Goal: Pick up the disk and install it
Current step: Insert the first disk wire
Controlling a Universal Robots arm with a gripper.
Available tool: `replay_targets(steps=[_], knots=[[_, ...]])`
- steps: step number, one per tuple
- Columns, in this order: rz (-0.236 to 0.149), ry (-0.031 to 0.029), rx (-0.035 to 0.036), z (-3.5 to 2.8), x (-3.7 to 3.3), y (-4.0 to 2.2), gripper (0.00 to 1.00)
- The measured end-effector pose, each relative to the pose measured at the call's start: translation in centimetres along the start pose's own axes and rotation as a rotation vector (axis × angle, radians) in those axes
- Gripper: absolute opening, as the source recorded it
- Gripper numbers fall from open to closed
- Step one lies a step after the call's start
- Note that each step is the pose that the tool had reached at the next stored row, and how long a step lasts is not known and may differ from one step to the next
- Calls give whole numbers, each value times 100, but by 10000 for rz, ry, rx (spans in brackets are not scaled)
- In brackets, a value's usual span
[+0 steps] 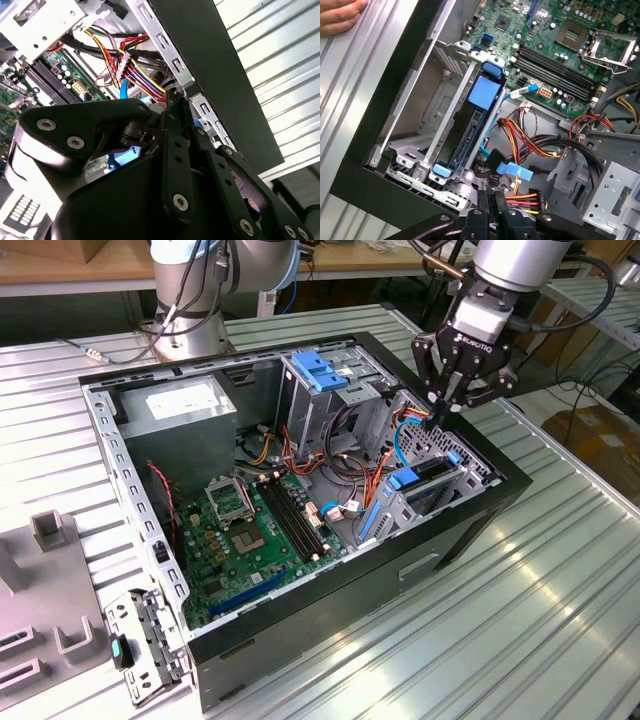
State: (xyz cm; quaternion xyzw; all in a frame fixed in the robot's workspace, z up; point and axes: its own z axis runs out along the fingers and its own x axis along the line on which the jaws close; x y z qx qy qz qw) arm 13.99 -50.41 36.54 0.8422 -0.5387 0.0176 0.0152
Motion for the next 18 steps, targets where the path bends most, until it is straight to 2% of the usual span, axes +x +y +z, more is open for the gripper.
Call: replay_targets(steps=[8,10,13,18], knots=[[1624,-10,-75,14,-1,0,17],[1911,-12,-88,16,-1,0,17],[2198,-15,-101,20,-2,0,17],[2258,-10,-106,20,-7,2,17]])
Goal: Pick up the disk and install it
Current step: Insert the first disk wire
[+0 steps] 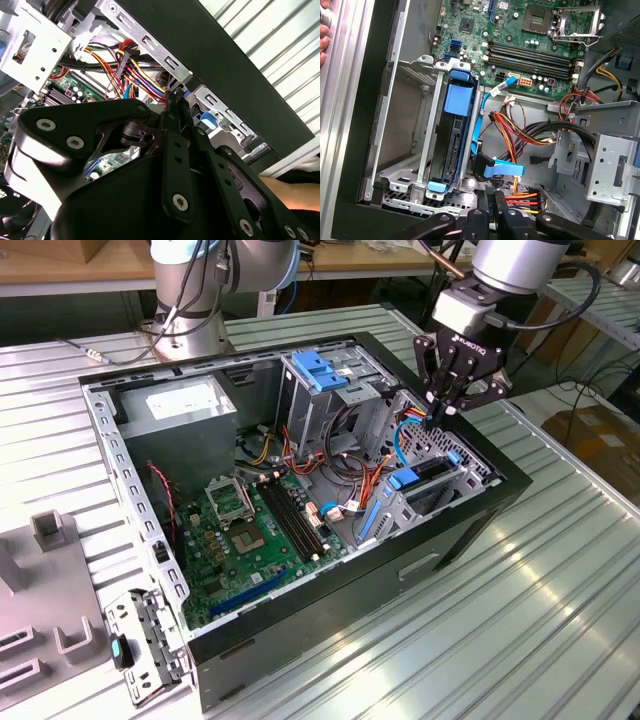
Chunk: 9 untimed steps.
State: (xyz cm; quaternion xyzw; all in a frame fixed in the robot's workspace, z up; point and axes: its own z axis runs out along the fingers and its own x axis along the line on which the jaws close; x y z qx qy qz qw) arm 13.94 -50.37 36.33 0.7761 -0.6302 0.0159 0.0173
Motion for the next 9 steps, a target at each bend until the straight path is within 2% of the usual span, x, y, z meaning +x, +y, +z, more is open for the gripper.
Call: replay_targets(steps=[9], knots=[[0,3,-1,1,15,3,17]])
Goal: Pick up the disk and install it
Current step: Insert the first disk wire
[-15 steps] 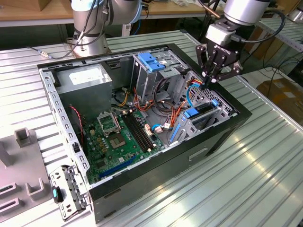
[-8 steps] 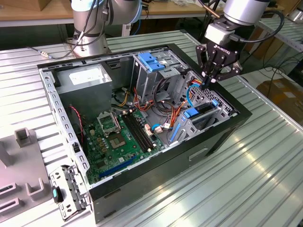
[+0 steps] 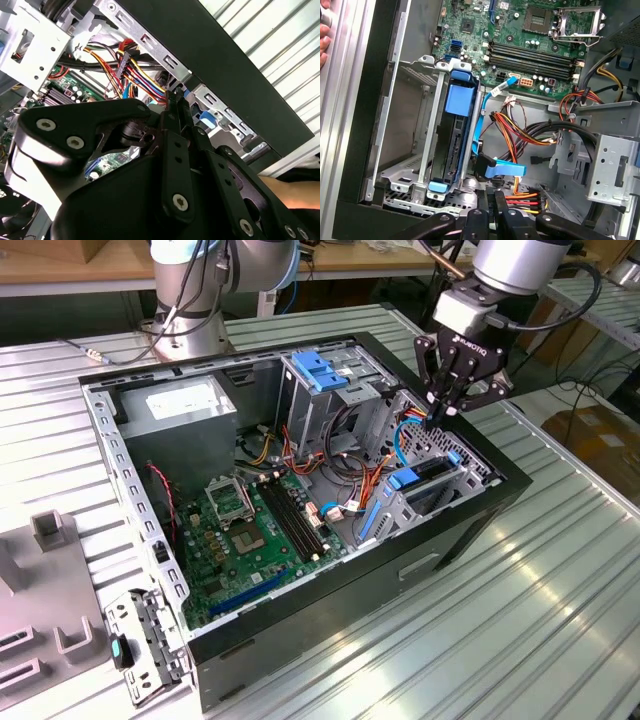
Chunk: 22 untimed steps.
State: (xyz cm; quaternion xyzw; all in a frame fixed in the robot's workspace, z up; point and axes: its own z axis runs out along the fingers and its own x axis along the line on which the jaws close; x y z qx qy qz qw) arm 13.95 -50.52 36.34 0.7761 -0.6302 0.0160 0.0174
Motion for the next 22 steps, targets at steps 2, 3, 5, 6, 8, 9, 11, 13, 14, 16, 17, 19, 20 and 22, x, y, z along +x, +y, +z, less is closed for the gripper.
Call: replay_targets(steps=[2,3,5,6,8,9,11,13,14,16,17,19,20,22], knots=[[0,0,0,0,8,2,17],[2,-1,0,2,17,4,17],[19,-1,0,7,53,12,17],[43,-2,-2,10,58,15,17],[149,1,-7,12,60,22,17],[231,-1,-11,14,59,24,17],[447,-4,-20,17,58,31,17],[757,-5,-35,20,56,37,17],[856,-6,-40,22,55,38,17],[1119,-6,-53,25,54,41,17],[1282,-7,-60,27,54,45,17],[1334,-8,-62,28,54,46,17],[1334,-9,-63,28,54,45,17],[1335,-9,-63,28,54,45,17]])
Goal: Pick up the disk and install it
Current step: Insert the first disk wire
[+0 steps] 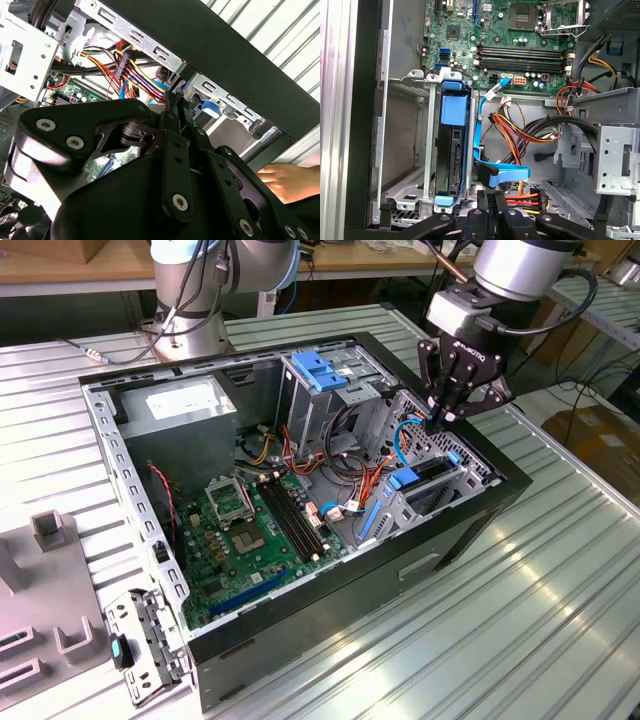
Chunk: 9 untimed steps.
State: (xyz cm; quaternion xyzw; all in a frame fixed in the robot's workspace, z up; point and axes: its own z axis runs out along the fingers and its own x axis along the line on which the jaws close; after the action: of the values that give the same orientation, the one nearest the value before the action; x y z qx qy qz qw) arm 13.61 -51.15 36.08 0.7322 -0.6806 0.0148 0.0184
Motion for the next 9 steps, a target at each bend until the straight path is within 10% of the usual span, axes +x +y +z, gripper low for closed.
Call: replay_targets(steps=[9], knots=[[0,0,0,0,0,0,17]])
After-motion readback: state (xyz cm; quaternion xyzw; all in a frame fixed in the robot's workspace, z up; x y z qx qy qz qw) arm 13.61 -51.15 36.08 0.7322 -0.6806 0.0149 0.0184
